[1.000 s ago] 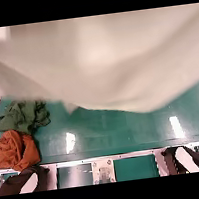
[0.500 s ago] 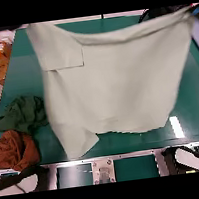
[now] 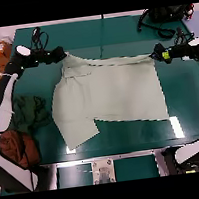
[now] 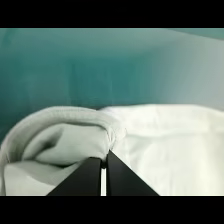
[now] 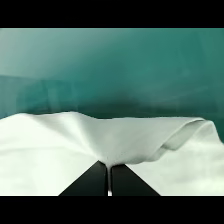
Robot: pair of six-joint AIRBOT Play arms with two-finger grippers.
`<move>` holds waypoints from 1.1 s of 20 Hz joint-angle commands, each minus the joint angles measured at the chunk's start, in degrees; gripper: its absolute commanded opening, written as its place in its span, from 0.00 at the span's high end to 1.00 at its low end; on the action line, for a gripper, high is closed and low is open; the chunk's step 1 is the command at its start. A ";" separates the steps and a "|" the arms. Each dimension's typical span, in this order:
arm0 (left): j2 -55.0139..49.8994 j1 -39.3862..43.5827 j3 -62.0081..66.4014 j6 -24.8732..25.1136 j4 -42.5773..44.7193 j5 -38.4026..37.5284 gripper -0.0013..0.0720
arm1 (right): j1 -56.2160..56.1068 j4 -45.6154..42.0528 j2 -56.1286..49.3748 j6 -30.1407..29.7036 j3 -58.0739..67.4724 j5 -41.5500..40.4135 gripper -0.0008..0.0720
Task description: Fold the shirts.
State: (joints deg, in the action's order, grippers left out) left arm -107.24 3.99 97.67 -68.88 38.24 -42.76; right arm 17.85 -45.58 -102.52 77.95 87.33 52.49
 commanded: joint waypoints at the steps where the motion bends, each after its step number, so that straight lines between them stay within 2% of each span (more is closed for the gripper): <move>1: -1.88 -0.59 1.92 2.36 -3.28 2.64 0.95 | 0.13 0.15 -4.13 -0.44 5.53 -0.04 0.97; 3: -1.86 -0.76 2.93 2.40 -3.30 0.22 0.93 | 0.79 0.11 -4.13 -0.46 7.76 2.71 0.97; 4: -1.86 -0.76 3.04 2.36 -2.71 -1.68 0.52 | 1.01 0.07 -4.13 -0.46 8.41 4.76 0.87; 5: -1.81 -0.79 3.04 2.16 -2.34 -4.02 0.09 | 1.31 -0.07 -4.13 -0.44 8.87 7.41 0.63; 6: -1.62 -1.38 3.17 1.31 -2.23 -7.63 0.07 | 2.08 -0.44 -4.09 -0.42 9.46 10.58 0.55; 7: -1.44 -2.51 3.87 1.33 -2.10 -12.35 0.07 | 3.28 -1.22 -3.82 -0.33 9.99 13.75 0.59; 8: -1.44 -4.15 5.29 1.22 -1.22 -18.84 0.09 | 4.94 -2.73 -3.23 1.14 10.10 17.14 0.69; 9: -1.44 -5.95 6.51 0.83 -0.83 -25.22 0.35 | 6.62 -4.31 -2.62 2.75 10.10 20.31 0.77; 10: -1.44 -7.76 7.48 0.79 -0.92 -30.80 0.70 | 8.33 -5.75 -2.03 3.32 10.10 23.71 0.78; 11: -1.44 -9.42 8.17 -0.46 -0.96 -35.56 0.95 | 9.94 -7.15 -1.20 3.50 9.64 27.76 0.78; 13: -1.40 -11.74 8.15 -2.23 -0.94 -41.90 0.95 | 12.26 -11.02 2.14 3.45 5.55 33.48 0.78; 15: -1.40 -12.52 8.15 -1.88 -0.76 -46.34 0.95 | 14.32 -16.72 7.80 3.43 -2.82 34.36 0.78; 17: -1.38 -12.48 8.11 -1.55 1.73 -46.86 0.95 | 16.63 -20.37 13.55 3.43 -12.90 33.66 0.77; 19: -1.42 -12.33 7.96 -1.57 3.78 -46.86 0.95 | 19.15 -22.25 17.62 3.41 -22.14 33.07 0.46; 20: -1.42 -12.33 7.98 -1.55 4.15 -46.88 0.95 | 20.17 -23.04 18.67 3.41 -25.88 32.85 0.40; 22: -1.42 -12.33 7.98 -1.55 4.92 -46.88 0.95 | 21.55 -23.37 18.95 3.06 -31.04 32.15 0.40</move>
State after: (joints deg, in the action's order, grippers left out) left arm -108.64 -8.05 105.58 -70.39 41.10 -87.94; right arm 36.99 -66.15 -86.35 81.32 65.21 84.66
